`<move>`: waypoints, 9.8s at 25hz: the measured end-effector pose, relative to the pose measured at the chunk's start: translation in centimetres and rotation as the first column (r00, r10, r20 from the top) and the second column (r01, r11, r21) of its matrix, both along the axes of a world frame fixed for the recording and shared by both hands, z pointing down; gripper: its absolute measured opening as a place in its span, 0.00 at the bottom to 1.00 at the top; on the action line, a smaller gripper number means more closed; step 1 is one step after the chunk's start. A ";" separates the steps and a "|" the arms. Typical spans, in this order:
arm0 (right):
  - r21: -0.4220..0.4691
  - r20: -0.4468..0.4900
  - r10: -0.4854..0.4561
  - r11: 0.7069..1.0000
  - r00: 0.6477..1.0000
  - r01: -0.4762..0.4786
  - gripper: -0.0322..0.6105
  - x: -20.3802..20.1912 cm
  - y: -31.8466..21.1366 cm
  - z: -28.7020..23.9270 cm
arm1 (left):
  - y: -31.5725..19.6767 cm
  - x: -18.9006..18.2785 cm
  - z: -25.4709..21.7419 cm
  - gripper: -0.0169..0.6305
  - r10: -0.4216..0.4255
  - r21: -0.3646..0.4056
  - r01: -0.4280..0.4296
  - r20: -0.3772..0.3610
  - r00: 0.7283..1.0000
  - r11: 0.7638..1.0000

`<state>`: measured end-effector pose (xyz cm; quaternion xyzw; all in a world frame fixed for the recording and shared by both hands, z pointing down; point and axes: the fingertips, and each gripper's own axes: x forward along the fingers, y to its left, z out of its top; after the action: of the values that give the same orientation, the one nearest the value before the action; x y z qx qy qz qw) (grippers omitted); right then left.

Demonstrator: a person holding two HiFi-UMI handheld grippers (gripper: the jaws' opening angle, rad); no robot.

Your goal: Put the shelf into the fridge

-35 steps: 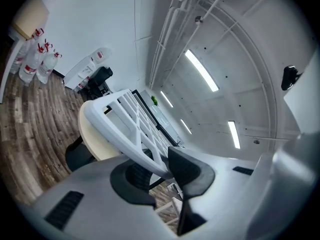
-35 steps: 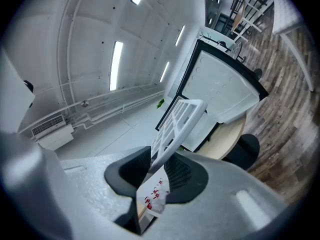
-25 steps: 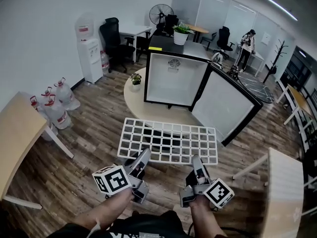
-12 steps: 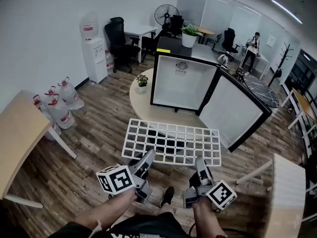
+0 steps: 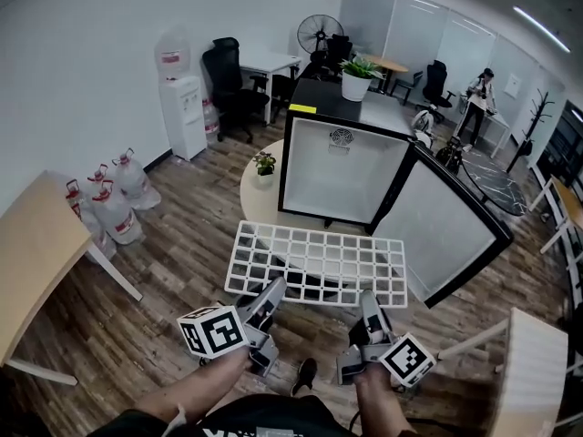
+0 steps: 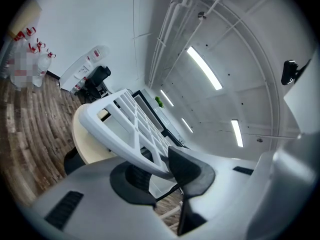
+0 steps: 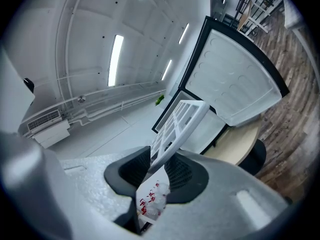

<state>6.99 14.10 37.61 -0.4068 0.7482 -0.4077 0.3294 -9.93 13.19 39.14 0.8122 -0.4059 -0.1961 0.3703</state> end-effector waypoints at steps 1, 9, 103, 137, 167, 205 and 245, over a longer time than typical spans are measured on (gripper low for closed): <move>0.000 0.003 -0.002 1.000 1.000 0.002 0.19 0.4 -0.9 -0.1 | -0.9 0.4 0.0 0.17 -0.001 -0.002 0.001 0.000 1.000 1.000; -0.072 -0.315 0.062 0.993 0.947 -0.088 0.19 7.2 -7.2 3.2 | -6.9 4.0 0.8 0.17 -0.012 -0.026 0.013 0.009 1.000 1.000; -0.259 -0.312 0.071 0.953 0.947 -0.156 0.19 7.2 -36.7 17.1 | -38.6 5.3 15.6 0.17 0.216 -0.227 -0.210 0.004 0.976 0.951; -0.290 -0.166 0.098 0.946 0.981 -0.144 0.19 7.3 -38.6 16.5 | -39.1 6.2 15.1 0.17 0.174 -0.234 -0.173 -0.017 0.985 0.957; -0.256 -0.142 -0.050 0.967 0.989 0.012 0.19 4.9 -38.9 15.8 | -40.8 6.0 15.0 0.17 0.167 -0.263 -0.166 -0.018 0.986 0.951; -0.354 -0.042 0.004 0.935 0.999 -0.018 0.17 5.0 -41.3 17.6 | -41.8 5.3 16.5 0.13 0.018 -0.362 -0.052 -0.098 0.995 0.931; -0.374 -0.094 0.055 0.923 0.994 -0.086 0.18 5.2 -45.3 17.2 | -45.6 5.5 15.8 0.15 0.074 -0.305 -0.073 -0.007 0.997 0.950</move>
<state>12.18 -31.18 54.84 -0.5056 0.6534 -0.5149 0.2287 -4.48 -32.38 54.95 0.7603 -0.4017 -0.1151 0.4973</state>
